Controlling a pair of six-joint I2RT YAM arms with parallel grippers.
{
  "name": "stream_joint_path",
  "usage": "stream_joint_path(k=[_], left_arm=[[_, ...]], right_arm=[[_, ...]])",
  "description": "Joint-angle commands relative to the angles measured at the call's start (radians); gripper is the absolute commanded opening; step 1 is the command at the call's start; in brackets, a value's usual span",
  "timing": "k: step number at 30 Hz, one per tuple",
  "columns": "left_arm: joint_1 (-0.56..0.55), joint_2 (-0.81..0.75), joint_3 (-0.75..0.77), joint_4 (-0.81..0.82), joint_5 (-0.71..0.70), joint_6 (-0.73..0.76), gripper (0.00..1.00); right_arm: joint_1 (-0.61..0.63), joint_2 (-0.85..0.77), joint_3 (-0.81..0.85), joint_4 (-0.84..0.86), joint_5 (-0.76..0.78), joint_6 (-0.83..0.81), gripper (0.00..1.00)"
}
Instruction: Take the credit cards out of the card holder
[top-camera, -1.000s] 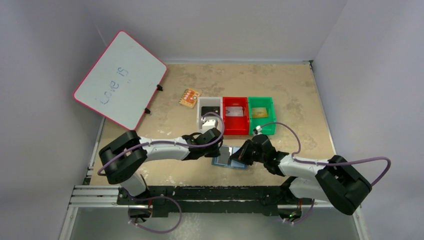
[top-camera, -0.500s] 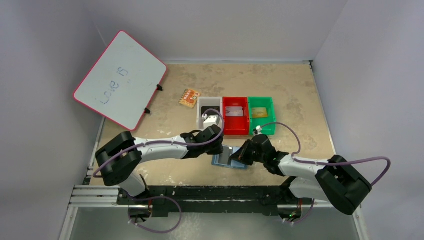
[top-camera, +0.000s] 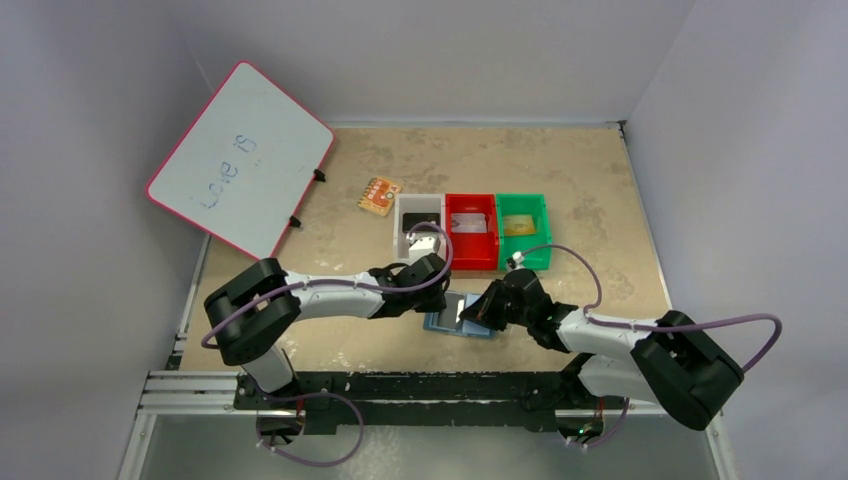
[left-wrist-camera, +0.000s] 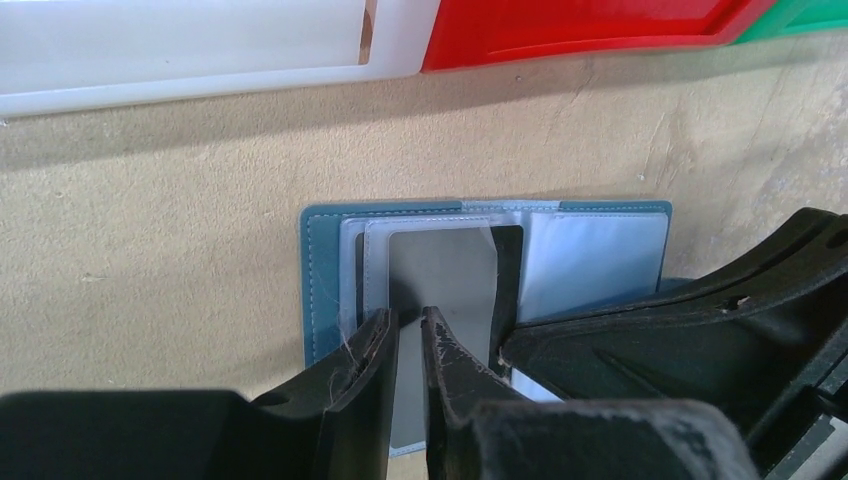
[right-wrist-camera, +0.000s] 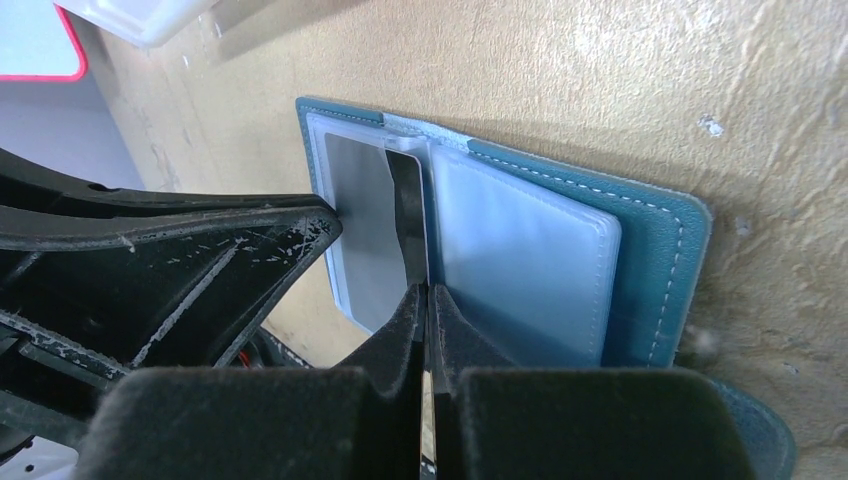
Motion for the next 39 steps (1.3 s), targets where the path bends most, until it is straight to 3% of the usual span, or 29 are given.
stream_joint_path(k=[1,6,13,18,24,30,39], left_arm=[[-0.012,0.043,-0.018,-0.068,-0.022,0.005,0.15],[-0.020,0.037,-0.018,-0.104,-0.052,0.004,0.14],[-0.026,0.025,-0.027,-0.105,-0.051,0.004,0.13],[-0.030,0.024,-0.027,-0.105,-0.052,0.003,0.12],[-0.031,0.027,-0.026,-0.108,-0.054,0.004,0.11],[-0.032,0.015,-0.026,-0.123,-0.071,0.001,0.11],[-0.033,-0.008,-0.022,-0.138,-0.095,0.004,0.11]], right_arm=[[-0.001,-0.016,0.006,-0.054,0.037,0.005,0.00],[-0.001,-0.031,-0.013,-0.019,0.036,0.033,0.05],[-0.002,-0.002,-0.024,0.040,0.050,0.087,0.22],[-0.004,0.038,-0.058,0.135,0.032,0.114,0.25],[-0.007,0.061,-0.057,0.145,0.027,0.110,0.18],[-0.008,0.025,-0.053,0.097,0.042,0.094,0.01],[-0.008,-0.127,-0.068,-0.065,0.082,0.082,0.00]])
